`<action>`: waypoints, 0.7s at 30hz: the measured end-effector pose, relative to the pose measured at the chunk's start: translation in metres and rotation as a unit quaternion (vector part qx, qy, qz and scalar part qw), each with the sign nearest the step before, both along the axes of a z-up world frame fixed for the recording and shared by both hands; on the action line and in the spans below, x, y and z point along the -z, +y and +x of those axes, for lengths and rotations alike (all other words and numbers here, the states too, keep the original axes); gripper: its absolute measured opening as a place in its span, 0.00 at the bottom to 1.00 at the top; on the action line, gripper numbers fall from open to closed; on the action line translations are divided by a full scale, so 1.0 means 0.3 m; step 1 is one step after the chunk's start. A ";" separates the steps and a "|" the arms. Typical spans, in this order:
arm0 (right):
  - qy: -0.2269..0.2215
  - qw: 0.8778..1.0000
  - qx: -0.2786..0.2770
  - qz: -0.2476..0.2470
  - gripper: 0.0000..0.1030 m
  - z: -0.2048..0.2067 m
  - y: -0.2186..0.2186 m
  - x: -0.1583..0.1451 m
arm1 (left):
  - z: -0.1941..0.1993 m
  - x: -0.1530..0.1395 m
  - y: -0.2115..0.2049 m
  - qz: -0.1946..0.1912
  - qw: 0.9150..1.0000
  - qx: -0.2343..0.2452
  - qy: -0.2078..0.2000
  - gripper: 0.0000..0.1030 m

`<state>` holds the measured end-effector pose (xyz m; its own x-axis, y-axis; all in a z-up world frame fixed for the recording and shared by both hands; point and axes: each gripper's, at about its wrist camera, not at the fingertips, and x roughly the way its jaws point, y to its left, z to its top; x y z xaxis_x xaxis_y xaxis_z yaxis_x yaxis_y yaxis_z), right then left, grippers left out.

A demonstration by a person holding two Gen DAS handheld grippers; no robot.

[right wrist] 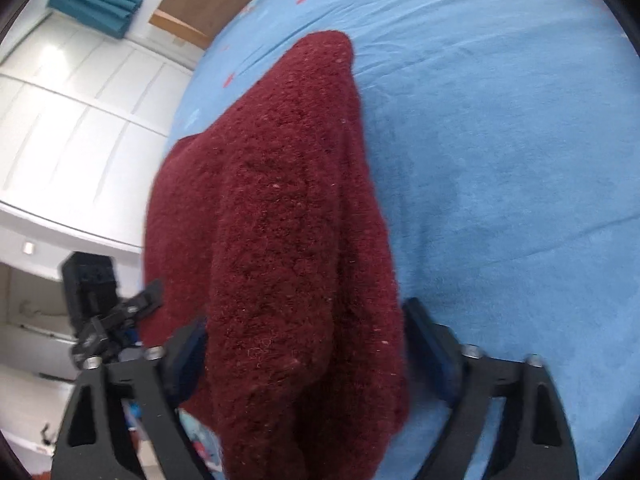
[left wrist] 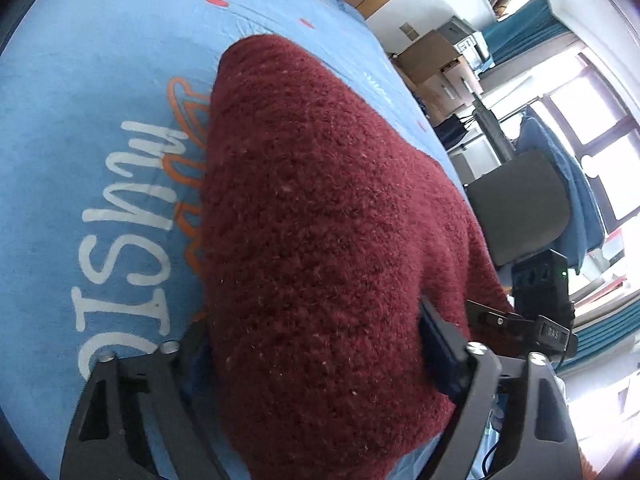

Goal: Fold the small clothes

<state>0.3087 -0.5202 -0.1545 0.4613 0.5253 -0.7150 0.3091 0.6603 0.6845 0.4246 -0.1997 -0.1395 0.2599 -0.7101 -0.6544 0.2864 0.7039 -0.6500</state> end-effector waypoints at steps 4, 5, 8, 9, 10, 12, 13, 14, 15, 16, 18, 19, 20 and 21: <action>-0.037 0.999 -0.001 0.034 0.55 -0.017 0.019 -0.014 | 0.000 -0.021 0.056 -0.022 1.000 -0.004 -0.005 0.57; -0.046 0.998 -0.005 0.032 0.52 -0.022 0.032 -0.028 | -0.002 -0.021 0.074 -0.026 1.000 -0.005 -0.006 0.54; -0.065 0.998 -0.013 0.018 0.47 -0.012 0.064 -0.071 | -0.016 -0.048 0.118 -0.033 0.999 -0.005 -0.012 0.50; -0.073 0.997 -0.013 0.017 0.46 -0.013 0.069 -0.088 | -0.021 -0.064 0.129 -0.032 0.999 -0.006 -0.018 0.50; -0.087 0.996 -0.015 0.015 0.45 -0.012 0.082 -0.123 | -0.025 -0.092 0.152 -0.028 0.999 -0.007 -0.028 0.50; -0.102 0.994 -0.023 0.007 0.44 -0.004 0.108 -0.174 | -0.040 -0.130 0.183 -0.020 0.999 -0.009 -0.042 0.50; -0.109 0.994 -0.030 0.000 0.44 0.005 0.128 -0.200 | -0.043 -0.157 0.220 -0.016 0.999 -0.011 -0.049 0.50; -0.119 0.992 -0.039 -0.007 0.44 0.021 0.160 -0.232 | -0.059 -0.170 0.248 -0.013 0.998 -0.014 -0.054 0.50; -0.123 0.991 -0.043 -0.010 0.44 0.024 0.172 -0.250 | -0.066 -0.183 0.272 -0.009 0.998 -0.016 -0.059 0.50; -0.128 0.990 -0.052 -0.014 0.44 0.041 0.206 -0.265 | -0.073 -0.199 0.305 -0.001 0.998 -0.019 -0.066 0.50; -0.129 0.990 -0.063 -0.014 0.44 0.063 0.249 -0.263 | -0.090 -0.219 0.365 0.019 0.997 -0.026 -0.075 0.50; -0.127 0.989 -0.069 -0.015 0.44 0.085 0.281 -0.255 | -0.104 -0.218 0.394 0.029 0.996 -0.031 -0.075 0.50; -0.121 0.990 -0.076 -0.016 0.44 0.100 0.317 -0.236 | -0.114 -0.210 0.427 0.042 0.996 -0.036 -0.072 0.50; -0.117 0.990 -0.079 -0.015 0.44 0.113 0.324 -0.217 | -0.120 -0.199 0.449 0.056 0.995 -0.039 -0.068 0.50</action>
<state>0.3427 -0.4230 -0.0894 0.5301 0.5834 -0.6153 0.0369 0.7091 0.7041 0.3887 -0.0649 -0.0799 0.4022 -0.6098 -0.6829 0.3088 0.7925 -0.5259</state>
